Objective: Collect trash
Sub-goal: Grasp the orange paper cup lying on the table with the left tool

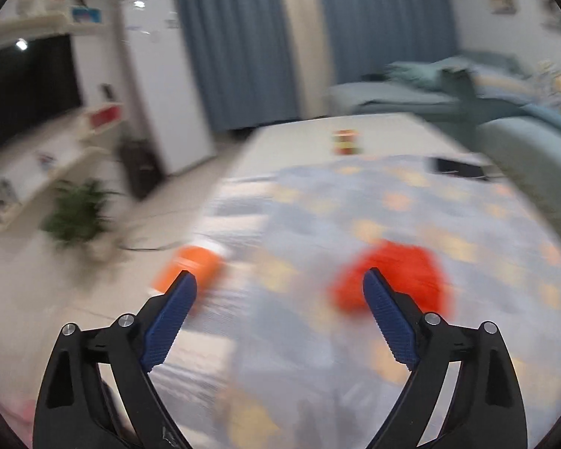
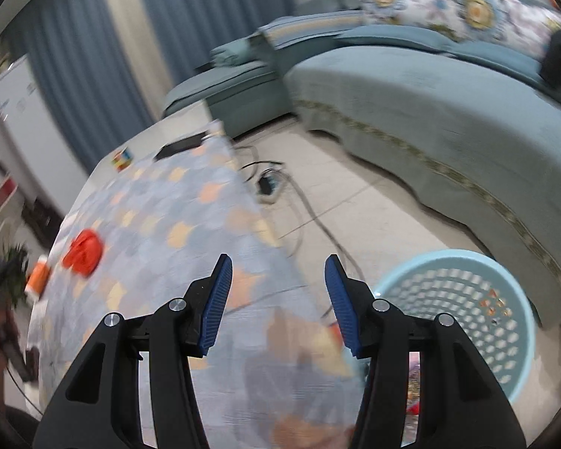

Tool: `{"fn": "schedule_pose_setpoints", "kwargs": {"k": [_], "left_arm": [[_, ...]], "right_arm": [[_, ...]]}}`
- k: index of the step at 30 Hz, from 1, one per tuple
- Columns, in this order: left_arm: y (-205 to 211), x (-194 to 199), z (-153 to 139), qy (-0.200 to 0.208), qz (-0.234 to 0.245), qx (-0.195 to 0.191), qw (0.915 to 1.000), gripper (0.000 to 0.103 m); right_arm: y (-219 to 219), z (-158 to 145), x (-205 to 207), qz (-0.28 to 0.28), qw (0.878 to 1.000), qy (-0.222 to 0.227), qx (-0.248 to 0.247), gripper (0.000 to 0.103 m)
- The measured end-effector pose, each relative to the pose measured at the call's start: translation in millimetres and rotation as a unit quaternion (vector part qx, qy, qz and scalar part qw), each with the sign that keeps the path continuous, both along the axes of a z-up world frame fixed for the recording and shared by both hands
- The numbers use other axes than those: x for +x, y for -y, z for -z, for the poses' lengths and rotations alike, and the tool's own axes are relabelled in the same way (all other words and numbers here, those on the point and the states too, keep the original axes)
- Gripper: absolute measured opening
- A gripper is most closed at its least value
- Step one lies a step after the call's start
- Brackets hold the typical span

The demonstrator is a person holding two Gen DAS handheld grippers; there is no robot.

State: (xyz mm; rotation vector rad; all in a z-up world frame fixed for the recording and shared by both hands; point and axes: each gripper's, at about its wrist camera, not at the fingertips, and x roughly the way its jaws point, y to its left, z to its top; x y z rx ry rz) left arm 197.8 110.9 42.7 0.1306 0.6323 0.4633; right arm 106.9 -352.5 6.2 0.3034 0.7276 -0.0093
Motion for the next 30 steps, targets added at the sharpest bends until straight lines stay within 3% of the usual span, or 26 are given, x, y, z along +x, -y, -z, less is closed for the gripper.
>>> {"fn": "schedule_pose_setpoints", "kwargs": {"k": [3, 6, 7, 9, 12, 16, 18, 22, 26, 28, 30], "left_arm": [[-24.3, 46.0, 5.9, -0.070, -0.052, 0.102, 0.9910, 0.095], [-58.6, 79.1, 18.6, -0.143, -0.087, 0.136, 0.9764, 0.096], [-70.1, 88.1, 22.1, -0.160, -0.076, 0.114, 0.9776, 0.096], [-94.0, 100.5, 27.8, -0.193, -0.051, 0.034, 0.9792, 0.096], [-123.7, 108.3, 34.2, -0.218, -0.060, -0.026, 0.9739, 0.095], [-152.1, 108.9, 30.8, -0.214, -0.077, -0.101, 0.9685, 0.095], [-166.7, 105.6, 30.5, -0.210, -0.092, -0.154, 0.9612, 0.095], [-187.5, 109.5, 44.7, -0.208, -0.125, -0.163, 0.9561, 0.095], [-215.5, 115.3, 63.4, -0.240, -0.167, -0.190, 0.9373, 0.095], [-223.1, 116.5, 71.5, -0.251, -0.155, -0.222, 0.9295, 0.095], [-222.1, 120.3, 79.0, -0.265, -0.145, -0.221, 0.9273, 0.095]], "right_arm": [[-37.7, -3.5, 7.2, -0.038, 0.999, 0.004, -0.022, 0.048], [-69.4, -5.3, 10.9, -0.064, 0.997, 0.008, -0.046, 0.048], [-81.0, -6.2, 13.1, -0.076, 0.996, 0.009, -0.051, 0.048], [-96.3, -6.1, 18.0, -0.091, 0.995, 0.006, -0.051, 0.049], [-122.5, -8.1, 25.2, -0.112, 0.993, 0.001, -0.035, 0.049], [-156.4, -14.8, 33.5, -0.140, 0.990, 0.003, -0.008, 0.049], [-174.8, -16.5, 35.6, -0.155, 0.988, 0.006, -0.005, 0.049], [-204.4, -14.4, 36.6, -0.177, 0.984, 0.000, -0.014, 0.050], [-220.0, -8.7, 36.5, -0.186, 0.982, -0.007, -0.022, 0.050], [-222.8, -6.4, 38.1, -0.186, 0.982, -0.010, -0.020, 0.050], [-224.1, -4.1, 39.6, -0.183, 0.983, -0.014, -0.014, 0.050]]}}
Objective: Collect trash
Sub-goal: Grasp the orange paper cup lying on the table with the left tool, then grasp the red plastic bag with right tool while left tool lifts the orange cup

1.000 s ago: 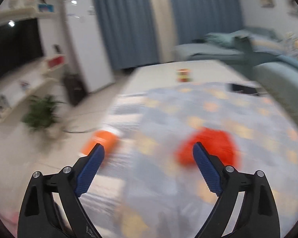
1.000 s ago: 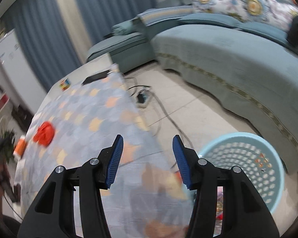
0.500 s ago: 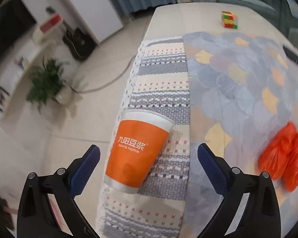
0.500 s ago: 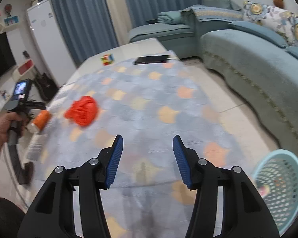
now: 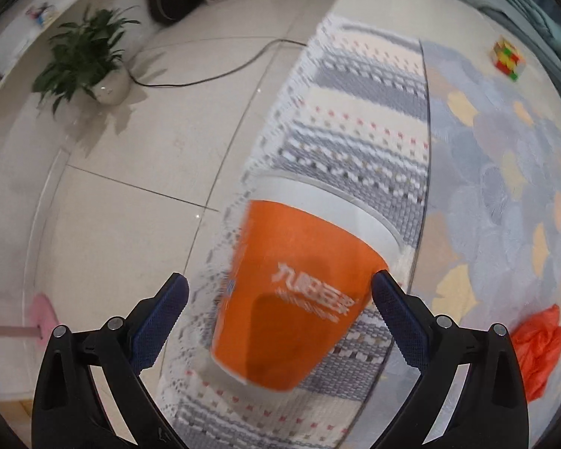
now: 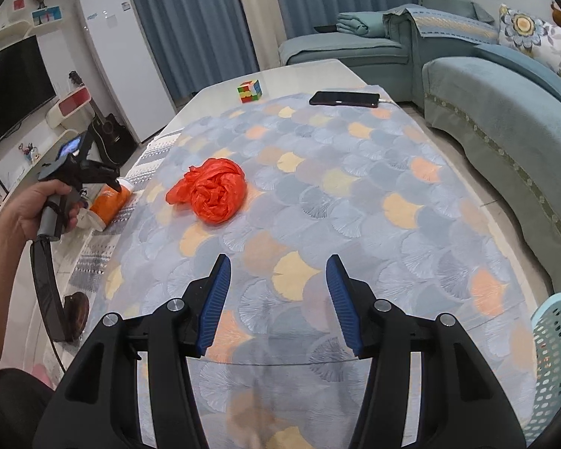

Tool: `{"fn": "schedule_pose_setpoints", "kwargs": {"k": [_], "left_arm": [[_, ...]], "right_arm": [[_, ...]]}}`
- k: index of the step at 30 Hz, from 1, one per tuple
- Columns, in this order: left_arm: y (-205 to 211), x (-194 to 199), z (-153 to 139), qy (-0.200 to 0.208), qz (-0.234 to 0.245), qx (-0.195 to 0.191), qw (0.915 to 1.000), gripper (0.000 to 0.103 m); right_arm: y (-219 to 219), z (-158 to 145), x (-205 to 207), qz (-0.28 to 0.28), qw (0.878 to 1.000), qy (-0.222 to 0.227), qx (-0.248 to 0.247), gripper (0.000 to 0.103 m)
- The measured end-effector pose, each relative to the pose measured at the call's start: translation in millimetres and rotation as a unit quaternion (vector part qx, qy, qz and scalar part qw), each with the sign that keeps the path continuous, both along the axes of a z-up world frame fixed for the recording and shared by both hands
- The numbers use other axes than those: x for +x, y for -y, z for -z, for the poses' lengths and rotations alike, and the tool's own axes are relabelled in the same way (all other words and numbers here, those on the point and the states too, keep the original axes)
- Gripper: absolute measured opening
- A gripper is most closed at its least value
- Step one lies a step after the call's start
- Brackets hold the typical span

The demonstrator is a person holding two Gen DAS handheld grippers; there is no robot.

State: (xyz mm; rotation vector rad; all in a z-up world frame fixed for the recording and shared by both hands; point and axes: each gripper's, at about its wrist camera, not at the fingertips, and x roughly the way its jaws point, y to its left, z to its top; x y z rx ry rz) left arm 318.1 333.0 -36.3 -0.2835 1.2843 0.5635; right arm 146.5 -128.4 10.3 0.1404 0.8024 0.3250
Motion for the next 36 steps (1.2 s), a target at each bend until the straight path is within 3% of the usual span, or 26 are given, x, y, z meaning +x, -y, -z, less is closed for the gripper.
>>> {"fn": "schedule_pose_setpoints", "kwargs": {"k": [4, 6, 9, 17, 22, 26, 30, 34, 36], "left_arm": [[8.1, 5.4, 12.0, -0.018, 0.032, -0.056, 0.9978, 0.091], [13.2, 6.8, 16.8, -0.024, 0.054, -0.092, 0.9940, 0.068], [23.7, 4.9, 11.8, -0.004, 0.089, -0.129, 0.9876, 0.063], [41.0, -13.0, -34.6, 0.062, 0.119, -0.094, 0.9864, 0.062], [59.0, -35.6, -71.8, 0.129, 0.147, -0.071, 0.9781, 0.062], [77.0, -60.6, -100.0, 0.187, 0.163, -0.028, 0.9683, 0.063], [95.7, -96.5, -137.4, 0.276, 0.164, -0.007, 0.9470, 0.063], [132.3, -148.3, -171.2, 0.377, 0.188, 0.054, 0.9050, 0.063], [148.2, -174.3, -179.8, 0.408, 0.191, 0.076, 0.8894, 0.063]], "right_arm": [[1.4, 3.6, 3.0, 0.007, 1.000, -0.010, 0.013, 0.050], [1.4, 4.0, 3.1, 0.009, 1.000, -0.011, 0.015, 0.050], [0.2, 4.1, 2.6, 0.009, 1.000, -0.010, 0.014, 0.050], [-12.5, 6.8, 2.3, -0.006, 1.000, -0.009, -0.001, 0.050], [-33.3, 9.3, 9.1, -0.020, 1.000, 0.000, -0.011, 0.050], [-62.8, 9.7, 22.2, -0.059, 0.997, 0.039, -0.039, 0.050], [-89.6, 13.6, 39.4, -0.097, 0.993, 0.045, -0.053, 0.050], [-120.9, 12.2, 57.0, -0.119, 0.988, 0.072, -0.067, 0.050], [-133.8, 16.6, 68.4, -0.123, 0.987, 0.075, -0.075, 0.053]]}}
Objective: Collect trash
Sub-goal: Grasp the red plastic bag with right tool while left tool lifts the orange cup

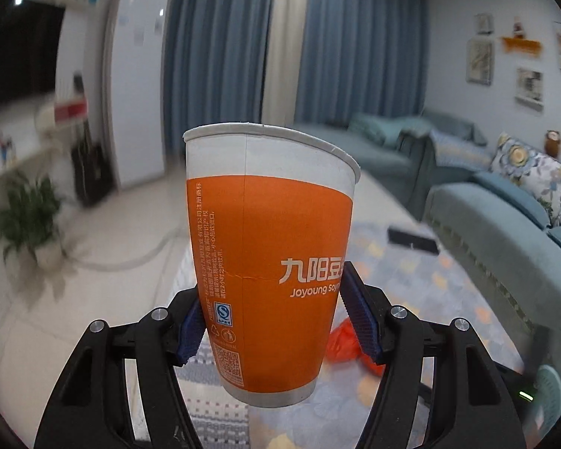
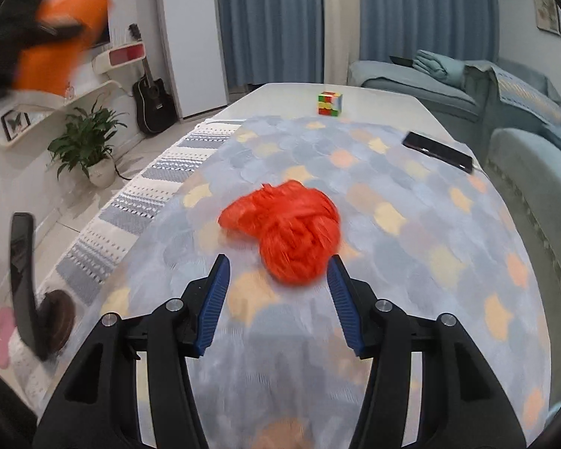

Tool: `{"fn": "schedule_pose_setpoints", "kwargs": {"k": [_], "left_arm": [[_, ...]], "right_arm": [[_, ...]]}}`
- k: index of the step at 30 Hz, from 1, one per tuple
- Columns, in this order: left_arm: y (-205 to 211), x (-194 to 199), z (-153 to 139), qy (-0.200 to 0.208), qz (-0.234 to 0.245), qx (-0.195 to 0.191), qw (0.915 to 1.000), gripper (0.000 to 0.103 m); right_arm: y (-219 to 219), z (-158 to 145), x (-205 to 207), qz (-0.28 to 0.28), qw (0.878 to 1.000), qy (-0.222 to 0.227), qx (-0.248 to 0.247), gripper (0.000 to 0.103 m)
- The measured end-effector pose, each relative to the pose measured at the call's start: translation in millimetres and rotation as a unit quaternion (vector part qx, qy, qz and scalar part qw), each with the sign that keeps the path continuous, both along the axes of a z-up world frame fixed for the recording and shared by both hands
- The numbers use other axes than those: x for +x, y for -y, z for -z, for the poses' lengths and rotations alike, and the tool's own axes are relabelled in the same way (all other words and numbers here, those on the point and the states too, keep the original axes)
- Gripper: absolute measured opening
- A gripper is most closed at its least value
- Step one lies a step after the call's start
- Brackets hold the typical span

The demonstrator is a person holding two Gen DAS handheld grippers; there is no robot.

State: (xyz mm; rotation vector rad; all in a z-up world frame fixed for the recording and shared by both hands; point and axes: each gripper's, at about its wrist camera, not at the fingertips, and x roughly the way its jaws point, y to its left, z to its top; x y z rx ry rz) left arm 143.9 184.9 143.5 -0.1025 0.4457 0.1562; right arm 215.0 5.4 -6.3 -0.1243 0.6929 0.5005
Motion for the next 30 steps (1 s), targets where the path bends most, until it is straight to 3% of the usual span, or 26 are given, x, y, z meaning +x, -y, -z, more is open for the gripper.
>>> {"fn": "schedule_pose_setpoints", "kwargs": {"k": [8, 13, 18, 22, 23, 25, 30], "left_arm": [[8.1, -44.7, 0.0, 0.071, -0.086, -0.031, 0.9933, 0.064], [11.6, -35.2, 7.3, 0.072, -0.116, -0.025, 0.9903, 0.064], [15.3, -35.1, 5.8, 0.083, -0.131, -0.026, 0.9876, 0.064], [19.6, -33.1, 8.9, 0.080, -0.127, -0.020, 0.9884, 0.064], [21.2, -31.5, 9.9, 0.079, -0.126, -0.019, 0.9887, 0.064], [23.3, -29.5, 12.3, 0.076, -0.123, -0.017, 0.9894, 0.064], [23.1, -32.0, 10.7, 0.080, -0.117, -0.013, 0.9898, 0.064]], "right_arm": [[-27.6, 21.7, 49.3, 0.017, 1.000, -0.017, 0.000, 0.060], [-34.4, 32.8, 73.0, 0.043, 0.999, -0.025, -0.001, 0.067], [-42.9, 49.7, 91.9, 0.058, 0.997, -0.025, -0.035, 0.067], [-38.5, 54.2, 102.9, 0.083, 0.995, -0.047, -0.024, 0.066], [-38.0, 56.4, 104.7, 0.088, 0.994, -0.055, -0.029, 0.065], [-34.4, 55.8, 103.6, 0.099, 0.993, -0.053, -0.030, 0.045], [-20.0, 42.3, 86.7, 0.132, 0.991, -0.002, -0.035, 0.030]]}}
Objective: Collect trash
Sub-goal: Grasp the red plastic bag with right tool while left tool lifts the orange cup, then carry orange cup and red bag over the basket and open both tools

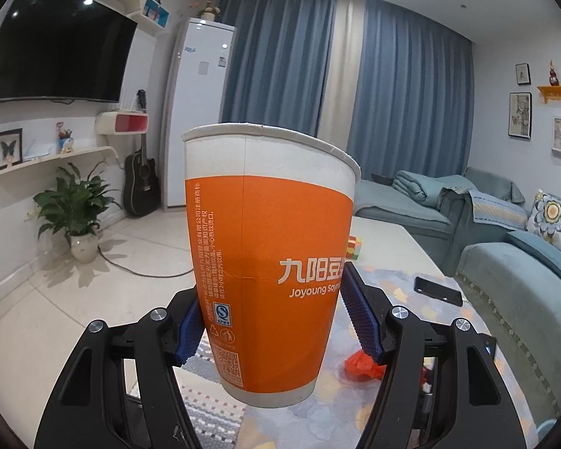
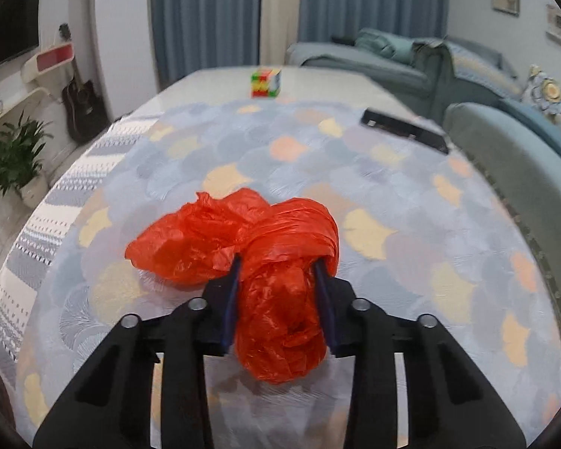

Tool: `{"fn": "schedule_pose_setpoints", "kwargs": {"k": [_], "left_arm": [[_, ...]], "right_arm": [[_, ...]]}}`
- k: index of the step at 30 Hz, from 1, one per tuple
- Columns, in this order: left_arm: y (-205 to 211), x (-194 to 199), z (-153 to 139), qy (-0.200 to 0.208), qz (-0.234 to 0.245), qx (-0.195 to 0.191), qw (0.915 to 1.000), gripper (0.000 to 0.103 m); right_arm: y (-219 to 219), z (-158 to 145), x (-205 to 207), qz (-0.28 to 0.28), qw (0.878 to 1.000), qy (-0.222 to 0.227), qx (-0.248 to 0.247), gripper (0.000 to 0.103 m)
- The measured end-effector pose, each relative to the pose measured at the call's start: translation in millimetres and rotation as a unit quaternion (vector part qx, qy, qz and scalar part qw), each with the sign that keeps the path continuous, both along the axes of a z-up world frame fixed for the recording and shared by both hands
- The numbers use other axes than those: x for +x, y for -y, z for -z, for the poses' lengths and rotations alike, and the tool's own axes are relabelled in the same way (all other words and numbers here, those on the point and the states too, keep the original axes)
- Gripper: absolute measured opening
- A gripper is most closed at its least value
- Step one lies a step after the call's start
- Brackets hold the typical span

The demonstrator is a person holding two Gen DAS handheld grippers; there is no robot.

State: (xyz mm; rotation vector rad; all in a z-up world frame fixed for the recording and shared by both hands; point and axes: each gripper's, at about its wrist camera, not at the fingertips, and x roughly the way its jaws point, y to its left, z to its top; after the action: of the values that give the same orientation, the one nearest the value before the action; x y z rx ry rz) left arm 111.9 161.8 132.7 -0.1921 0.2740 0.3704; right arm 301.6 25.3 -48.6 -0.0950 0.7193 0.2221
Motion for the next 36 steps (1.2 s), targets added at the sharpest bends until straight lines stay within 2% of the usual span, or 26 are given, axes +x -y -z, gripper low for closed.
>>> {"fn": "schedule_pose_setpoints", "kwargs": {"k": [9, 15, 21, 31, 36], "left_arm": [[6.9, -5.1, -1.4, 0.006, 0.021, 0.013, 0.9997, 0.064], [22.6, -5.5, 0.3, 0.003, 0.046, 0.025, 0.9986, 0.064], [44.4, -8.6, 1.1, 0.008, 0.074, 0.041, 0.9964, 0.064], [91.6, -7.2, 14.8, -0.009, 0.133, 0.047, 0.9900, 0.064], [131.3, -14.6, 30.5, -0.027, 0.189, 0.055, 0.9801, 0.064]], "right_arm": [[39.1, -34.2, -34.7, 0.020, 0.998, 0.046, 0.029, 0.027], [70.0, -63.2, -67.0, 0.026, 0.997, 0.069, 0.031, 0.027], [124.9, -92.9, -108.3, 0.057, 0.992, 0.101, 0.054, 0.027], [199.0, -98.0, -167.1, 0.100, 0.987, 0.113, 0.051, 0.027], [236.2, -99.4, -198.2, 0.122, 0.984, 0.121, 0.052, 0.027]]}}
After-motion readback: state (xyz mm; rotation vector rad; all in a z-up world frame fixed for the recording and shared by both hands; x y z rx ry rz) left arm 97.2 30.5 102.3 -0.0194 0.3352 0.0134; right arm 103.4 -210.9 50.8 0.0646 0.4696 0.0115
